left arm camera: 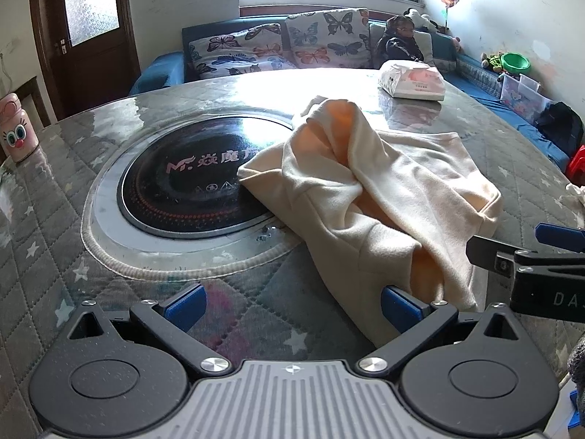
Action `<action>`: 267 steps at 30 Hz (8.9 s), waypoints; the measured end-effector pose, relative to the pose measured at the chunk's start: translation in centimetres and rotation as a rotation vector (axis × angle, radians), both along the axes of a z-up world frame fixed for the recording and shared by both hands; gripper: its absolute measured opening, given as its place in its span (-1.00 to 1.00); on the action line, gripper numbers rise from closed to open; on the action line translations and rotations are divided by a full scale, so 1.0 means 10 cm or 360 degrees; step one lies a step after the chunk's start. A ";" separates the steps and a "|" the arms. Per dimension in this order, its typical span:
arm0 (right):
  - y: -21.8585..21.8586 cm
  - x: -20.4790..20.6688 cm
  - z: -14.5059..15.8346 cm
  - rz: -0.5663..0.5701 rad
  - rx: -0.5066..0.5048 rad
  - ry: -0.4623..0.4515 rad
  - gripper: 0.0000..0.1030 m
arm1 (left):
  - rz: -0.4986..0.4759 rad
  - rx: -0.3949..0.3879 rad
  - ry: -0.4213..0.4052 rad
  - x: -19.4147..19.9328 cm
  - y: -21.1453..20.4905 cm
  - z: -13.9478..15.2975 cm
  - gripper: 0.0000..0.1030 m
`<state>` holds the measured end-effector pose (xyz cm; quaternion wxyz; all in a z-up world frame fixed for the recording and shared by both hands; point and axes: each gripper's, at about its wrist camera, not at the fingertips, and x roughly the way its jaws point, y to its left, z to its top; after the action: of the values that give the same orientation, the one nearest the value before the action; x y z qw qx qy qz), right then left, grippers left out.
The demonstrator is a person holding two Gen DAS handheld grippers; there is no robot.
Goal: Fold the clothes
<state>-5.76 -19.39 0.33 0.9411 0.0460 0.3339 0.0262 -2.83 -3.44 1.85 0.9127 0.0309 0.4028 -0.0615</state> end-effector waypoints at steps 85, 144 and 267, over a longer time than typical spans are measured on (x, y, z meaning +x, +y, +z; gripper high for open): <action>-1.32 0.11 -0.04 -0.0534 0.0101 -0.0032 -0.84 | -0.0133 -0.0039 -0.0189 1.14 0.01 0.06 -0.89; -0.08 0.71 0.05 0.0344 0.0067 0.0037 0.15 | 0.0060 0.0000 -0.0200 0.73 0.86 0.18 0.04; 0.81 0.59 -0.13 0.0701 -0.0205 -0.0010 0.60 | 0.0348 0.0013 -0.0441 0.70 1.82 -0.02 -0.93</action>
<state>0.15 -11.25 -0.99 0.9147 -0.0883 0.3339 0.2097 4.16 14.80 1.62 0.9606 -0.0012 0.2742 0.0445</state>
